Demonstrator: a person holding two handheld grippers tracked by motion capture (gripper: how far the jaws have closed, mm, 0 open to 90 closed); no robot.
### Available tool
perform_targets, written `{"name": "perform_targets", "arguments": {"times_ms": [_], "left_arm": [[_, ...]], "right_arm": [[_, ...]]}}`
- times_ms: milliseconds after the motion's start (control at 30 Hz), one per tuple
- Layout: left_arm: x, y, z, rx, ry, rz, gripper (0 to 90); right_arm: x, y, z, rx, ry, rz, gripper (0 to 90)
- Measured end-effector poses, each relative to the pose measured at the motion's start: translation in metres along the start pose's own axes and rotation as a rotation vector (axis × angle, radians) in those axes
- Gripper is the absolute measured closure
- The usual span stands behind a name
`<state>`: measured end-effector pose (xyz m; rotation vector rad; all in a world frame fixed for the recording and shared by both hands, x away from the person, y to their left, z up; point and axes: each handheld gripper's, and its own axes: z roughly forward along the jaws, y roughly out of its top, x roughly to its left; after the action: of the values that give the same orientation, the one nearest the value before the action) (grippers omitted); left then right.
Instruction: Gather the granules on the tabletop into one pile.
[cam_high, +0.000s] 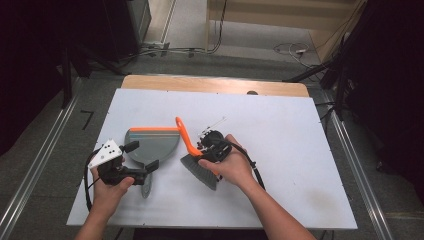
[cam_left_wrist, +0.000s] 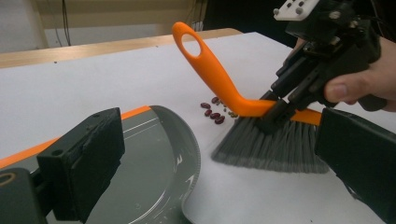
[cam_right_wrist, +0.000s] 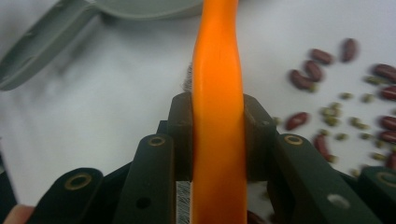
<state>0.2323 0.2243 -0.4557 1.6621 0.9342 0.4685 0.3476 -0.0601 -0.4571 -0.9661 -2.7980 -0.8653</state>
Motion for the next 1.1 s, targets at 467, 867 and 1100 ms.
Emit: {"name": "perform_targets", "arguments": {"times_ms": [467, 867, 1100], "left_arm": [[-0.002, -0.001, 0.001, 0.004, 0.001, 0.003, 2.1], [-0.004, -0.001, 0.002, 0.01, -0.001, 0.003, 2.1], [-0.004, -0.001, 0.002, 0.011, -0.002, 0.004, 2.1]], "right_arm": [[-0.052, -0.023, -0.018, -0.079, -0.087, 0.19, 67.6], [-0.072, -0.042, -0.034, -0.125, -0.162, 0.278, 67.3], [-0.081, -0.051, -0.041, -0.137, -0.184, 0.317, 67.1]]}}
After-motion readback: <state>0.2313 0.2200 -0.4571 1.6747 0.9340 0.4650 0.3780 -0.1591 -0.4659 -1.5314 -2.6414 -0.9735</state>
